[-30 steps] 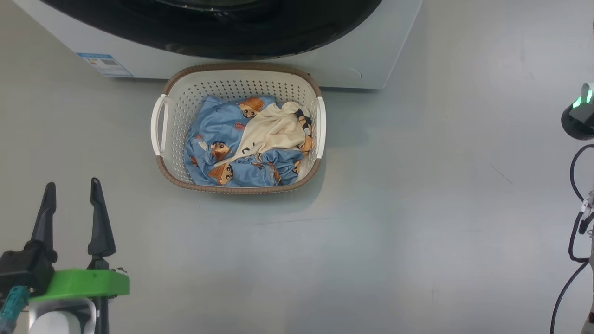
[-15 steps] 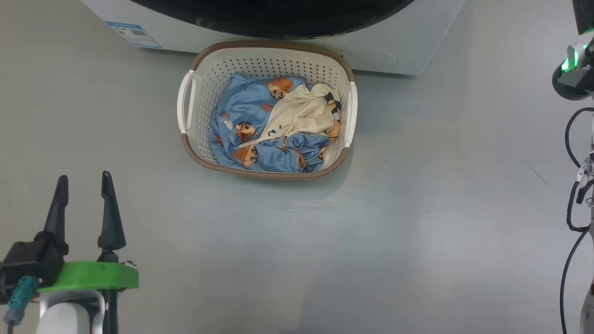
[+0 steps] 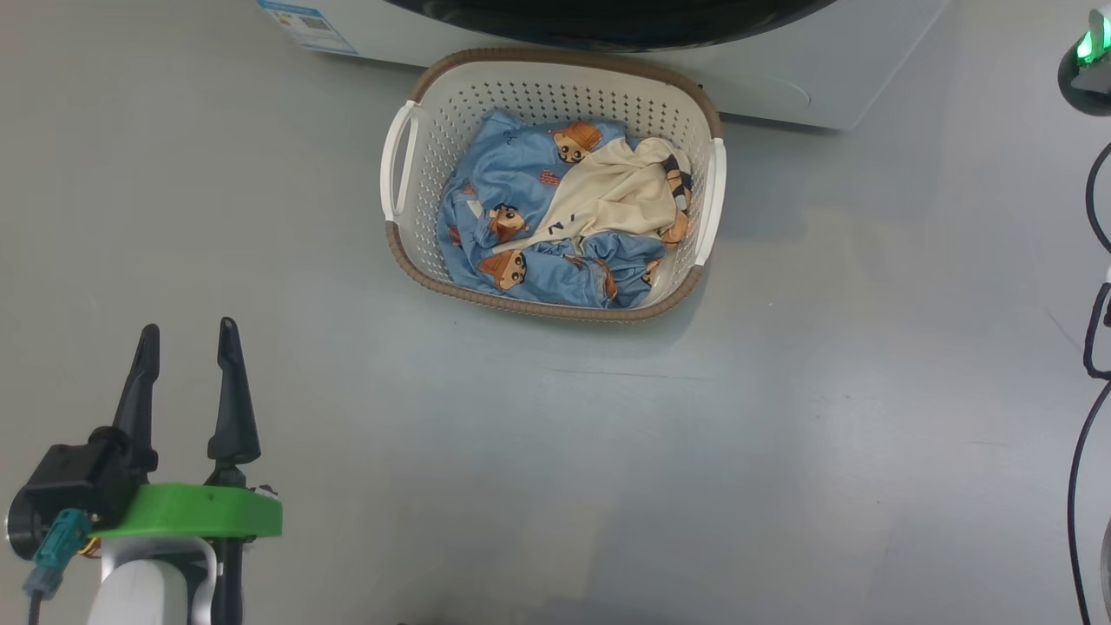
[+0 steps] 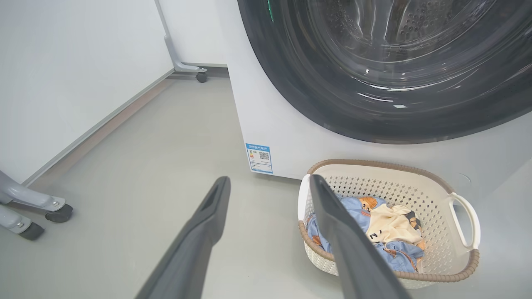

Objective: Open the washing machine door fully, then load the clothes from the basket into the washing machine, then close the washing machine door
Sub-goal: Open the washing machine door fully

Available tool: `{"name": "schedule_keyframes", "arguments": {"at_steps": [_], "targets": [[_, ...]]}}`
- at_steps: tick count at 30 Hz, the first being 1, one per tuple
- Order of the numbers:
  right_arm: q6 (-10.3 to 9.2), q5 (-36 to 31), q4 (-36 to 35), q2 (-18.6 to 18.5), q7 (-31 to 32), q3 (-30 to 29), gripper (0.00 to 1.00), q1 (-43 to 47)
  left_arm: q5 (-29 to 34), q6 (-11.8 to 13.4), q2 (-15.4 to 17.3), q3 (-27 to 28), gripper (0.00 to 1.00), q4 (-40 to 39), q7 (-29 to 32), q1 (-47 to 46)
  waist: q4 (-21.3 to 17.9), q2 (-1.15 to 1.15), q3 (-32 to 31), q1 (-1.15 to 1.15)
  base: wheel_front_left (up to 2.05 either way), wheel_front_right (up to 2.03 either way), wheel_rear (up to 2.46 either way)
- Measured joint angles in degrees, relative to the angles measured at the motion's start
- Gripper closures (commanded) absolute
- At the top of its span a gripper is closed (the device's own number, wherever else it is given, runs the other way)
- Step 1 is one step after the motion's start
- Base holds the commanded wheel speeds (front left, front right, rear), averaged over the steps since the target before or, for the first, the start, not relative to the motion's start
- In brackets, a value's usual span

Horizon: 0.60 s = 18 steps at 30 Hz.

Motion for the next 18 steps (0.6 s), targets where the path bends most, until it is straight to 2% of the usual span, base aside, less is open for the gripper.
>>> {"name": "schedule_keyframes", "arguments": {"at_steps": [18], "targets": [[0.0, -1.3, 1.6, -1.4, 2.9, 2.9, 1.0, -5.1, -2.4, 0.6, -0.2, -1.0, 0.0, 0.0, 0.0, -0.8, 4.7, 0.0, 3.2, 0.0, 0.0, 0.0, 0.0]]}}
